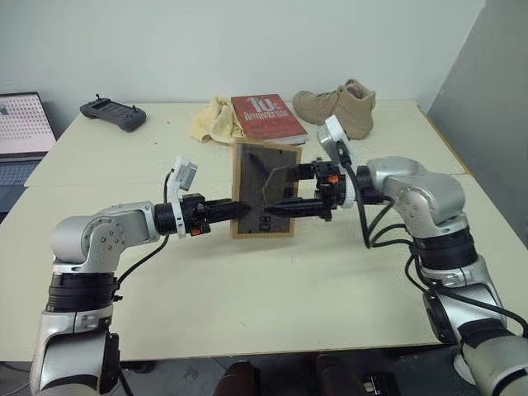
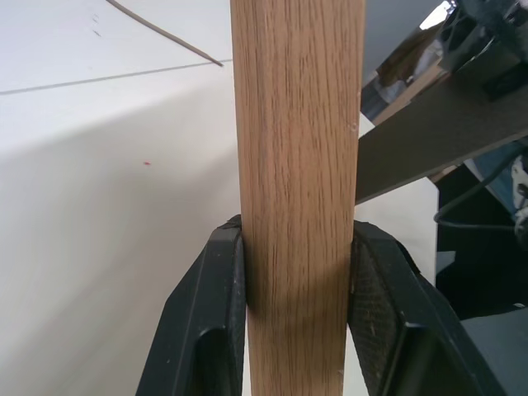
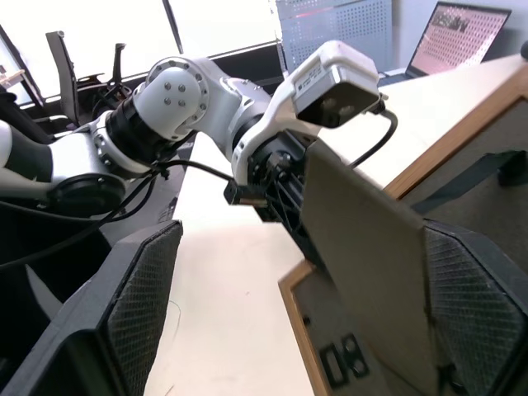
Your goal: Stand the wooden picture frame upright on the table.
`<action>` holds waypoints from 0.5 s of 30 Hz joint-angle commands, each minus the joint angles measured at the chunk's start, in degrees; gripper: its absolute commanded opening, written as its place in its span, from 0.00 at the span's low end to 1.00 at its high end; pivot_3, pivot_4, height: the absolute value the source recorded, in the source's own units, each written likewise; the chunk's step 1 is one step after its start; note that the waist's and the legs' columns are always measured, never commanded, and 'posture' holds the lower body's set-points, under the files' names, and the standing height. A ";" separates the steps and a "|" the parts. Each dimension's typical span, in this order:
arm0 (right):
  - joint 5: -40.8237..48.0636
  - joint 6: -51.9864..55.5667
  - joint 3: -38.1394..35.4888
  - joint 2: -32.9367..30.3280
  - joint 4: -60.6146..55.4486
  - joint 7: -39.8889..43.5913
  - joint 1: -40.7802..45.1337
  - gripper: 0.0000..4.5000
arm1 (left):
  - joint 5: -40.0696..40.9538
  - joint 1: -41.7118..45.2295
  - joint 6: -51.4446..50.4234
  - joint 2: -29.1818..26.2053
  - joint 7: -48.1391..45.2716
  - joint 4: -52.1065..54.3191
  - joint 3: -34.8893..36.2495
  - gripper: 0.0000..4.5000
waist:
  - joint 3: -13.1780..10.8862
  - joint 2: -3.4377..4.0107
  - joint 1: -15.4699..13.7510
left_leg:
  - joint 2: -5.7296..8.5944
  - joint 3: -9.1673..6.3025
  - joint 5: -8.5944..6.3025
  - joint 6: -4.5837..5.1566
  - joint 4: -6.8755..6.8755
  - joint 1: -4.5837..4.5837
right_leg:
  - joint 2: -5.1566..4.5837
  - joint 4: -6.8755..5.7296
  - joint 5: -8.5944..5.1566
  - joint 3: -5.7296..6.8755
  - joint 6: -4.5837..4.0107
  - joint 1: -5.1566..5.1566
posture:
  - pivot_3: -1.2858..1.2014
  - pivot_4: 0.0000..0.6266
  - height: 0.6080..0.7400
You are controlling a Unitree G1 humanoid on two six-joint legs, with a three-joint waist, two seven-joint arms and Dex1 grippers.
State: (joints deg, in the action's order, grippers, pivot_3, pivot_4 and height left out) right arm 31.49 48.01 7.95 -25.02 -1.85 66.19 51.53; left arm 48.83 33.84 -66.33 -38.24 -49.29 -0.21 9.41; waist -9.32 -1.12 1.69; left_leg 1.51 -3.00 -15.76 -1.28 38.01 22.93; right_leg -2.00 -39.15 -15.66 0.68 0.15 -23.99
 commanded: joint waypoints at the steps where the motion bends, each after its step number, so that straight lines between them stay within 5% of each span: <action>1: -4.19 -7.31 -1.63 -3.76 -1.79 -2.09 -2.86 0.99 | 8.00 0.90 -8.02 1.00 3.49 0.97 7.61 0.29 | -0.01 -0.02 0.04 | 0.00 -0.01 0.00 0.01 0.02 0.00 | 0.00 0.00 0.00 0.01 0.00 0.01 | 0.52 0.24 1.00; 4: -9.82 -20.81 -3.79 -6.53 -0.35 -3.60 -5.82 0.99 | 13.67 1.91 -19.75 2.06 7.38 -2.58 12.77 0.29 | -0.01 -0.02 0.05 | 0.00 0.01 0.00 0.01 0.03 0.02 | 0.00 0.01 0.00 0.00 0.01 0.01 | 0.52 0.24 1.00; 8: -27.43 -62.07 -1.83 -11.23 9.37 -8.94 -10.05 0.99 | 25.76 0.91 -26.17 0.90 13.06 -8.66 14.18 0.29 | -0.01 -0.04 0.08 | 0.00 0.08 0.01 -0.01 0.06 0.01 | 0.00 -0.01 0.00 -0.01 0.03 0.03 | 0.52 0.24 1.00; 12: -48.93 -102.60 0.18 -13.43 25.08 -27.84 -8.40 0.99 | 37.83 -1.84 -26.17 -1.67 18.31 -9.52 10.45 0.29 | -0.02 -0.06 0.15 | -0.01 0.11 0.14 -0.24 0.08 -0.03 | 0.00 -0.02 0.01 -0.05 0.04 0.03 | 0.52 0.24 1.00; 15: -61.23 -114.78 0.76 -12.62 30.91 -39.48 -6.37 0.99 | 44.88 -2.54 -26.17 -2.68 22.90 -10.57 8.98 0.29 | -0.02 -0.06 0.21 | -0.03 0.20 0.15 -0.27 0.06 -0.08 | 0.01 -0.11 0.00 -0.14 0.04 -0.02 | 0.52 0.24 1.00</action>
State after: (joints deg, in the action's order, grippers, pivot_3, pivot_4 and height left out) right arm -21.62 -57.63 8.63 -37.94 27.17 35.23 42.35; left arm 86.87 31.11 -92.29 -39.95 -28.65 -11.04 18.28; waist -9.35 -1.18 1.90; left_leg 1.47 -2.80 -15.59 -1.57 38.07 22.85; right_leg -1.97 -39.29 -15.65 0.51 0.18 -24.03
